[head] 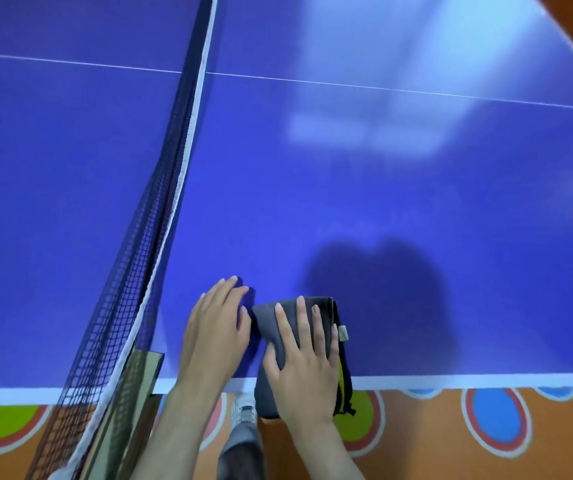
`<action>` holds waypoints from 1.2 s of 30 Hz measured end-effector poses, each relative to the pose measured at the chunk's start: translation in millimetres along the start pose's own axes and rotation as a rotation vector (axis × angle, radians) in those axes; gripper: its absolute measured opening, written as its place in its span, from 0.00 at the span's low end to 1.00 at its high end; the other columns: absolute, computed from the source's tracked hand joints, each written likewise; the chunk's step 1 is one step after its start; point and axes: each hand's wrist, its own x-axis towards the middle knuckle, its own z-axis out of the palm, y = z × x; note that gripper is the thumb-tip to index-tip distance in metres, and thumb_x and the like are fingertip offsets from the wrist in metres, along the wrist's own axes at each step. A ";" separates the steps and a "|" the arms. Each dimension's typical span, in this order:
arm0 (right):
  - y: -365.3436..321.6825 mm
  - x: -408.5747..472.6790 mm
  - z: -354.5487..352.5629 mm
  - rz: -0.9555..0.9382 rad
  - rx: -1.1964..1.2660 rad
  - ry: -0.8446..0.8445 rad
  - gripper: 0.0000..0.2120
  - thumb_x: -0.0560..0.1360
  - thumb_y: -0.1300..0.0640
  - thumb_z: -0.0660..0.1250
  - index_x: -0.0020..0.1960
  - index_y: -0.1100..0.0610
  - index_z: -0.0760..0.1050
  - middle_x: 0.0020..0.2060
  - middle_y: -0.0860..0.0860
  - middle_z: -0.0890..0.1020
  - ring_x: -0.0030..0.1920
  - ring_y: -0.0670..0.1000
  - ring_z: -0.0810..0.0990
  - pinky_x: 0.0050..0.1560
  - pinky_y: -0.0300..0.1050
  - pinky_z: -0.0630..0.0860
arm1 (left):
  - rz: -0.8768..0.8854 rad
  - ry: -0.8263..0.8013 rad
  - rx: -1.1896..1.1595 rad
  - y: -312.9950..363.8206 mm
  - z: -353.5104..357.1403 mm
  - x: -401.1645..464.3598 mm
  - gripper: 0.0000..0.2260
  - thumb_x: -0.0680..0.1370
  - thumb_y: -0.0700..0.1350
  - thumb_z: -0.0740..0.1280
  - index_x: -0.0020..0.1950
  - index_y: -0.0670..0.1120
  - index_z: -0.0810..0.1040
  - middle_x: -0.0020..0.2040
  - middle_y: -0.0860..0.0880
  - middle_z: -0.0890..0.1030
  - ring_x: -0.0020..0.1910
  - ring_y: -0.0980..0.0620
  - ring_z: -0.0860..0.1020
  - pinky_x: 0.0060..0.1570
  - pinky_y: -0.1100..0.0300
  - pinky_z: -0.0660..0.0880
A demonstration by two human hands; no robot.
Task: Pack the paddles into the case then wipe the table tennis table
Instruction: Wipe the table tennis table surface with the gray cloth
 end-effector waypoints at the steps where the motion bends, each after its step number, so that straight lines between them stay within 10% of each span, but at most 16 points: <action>1: 0.7 10.0 0.2 -0.004 -0.001 0.002 0.33 0.78 0.41 0.58 0.82 0.42 0.58 0.83 0.49 0.58 0.83 0.54 0.57 0.78 0.62 0.61 | 0.008 -0.001 -0.007 0.6 1.7 3.7 0.16 0.84 0.44 0.64 0.71 0.48 0.77 0.76 0.52 0.73 0.77 0.52 0.67 0.77 0.50 0.66; 22: 29.7 311.0 13.4 -0.005 0.075 0.095 0.31 0.77 0.40 0.55 0.80 0.38 0.62 0.82 0.47 0.61 0.82 0.52 0.56 0.80 0.61 0.50 | 0.158 0.050 -0.062 4.5 15.9 87.9 0.19 0.82 0.44 0.60 0.73 0.49 0.76 0.74 0.54 0.75 0.75 0.54 0.70 0.74 0.47 0.69; 36: 70.3 105.2 -9.6 -0.041 0.067 0.036 0.30 0.80 0.43 0.55 0.82 0.43 0.61 0.83 0.49 0.58 0.83 0.53 0.54 0.80 0.60 0.54 | 0.072 0.118 -0.003 56.2 30.8 -1.9 0.18 0.82 0.41 0.66 0.72 0.48 0.76 0.73 0.51 0.75 0.75 0.51 0.71 0.73 0.50 0.68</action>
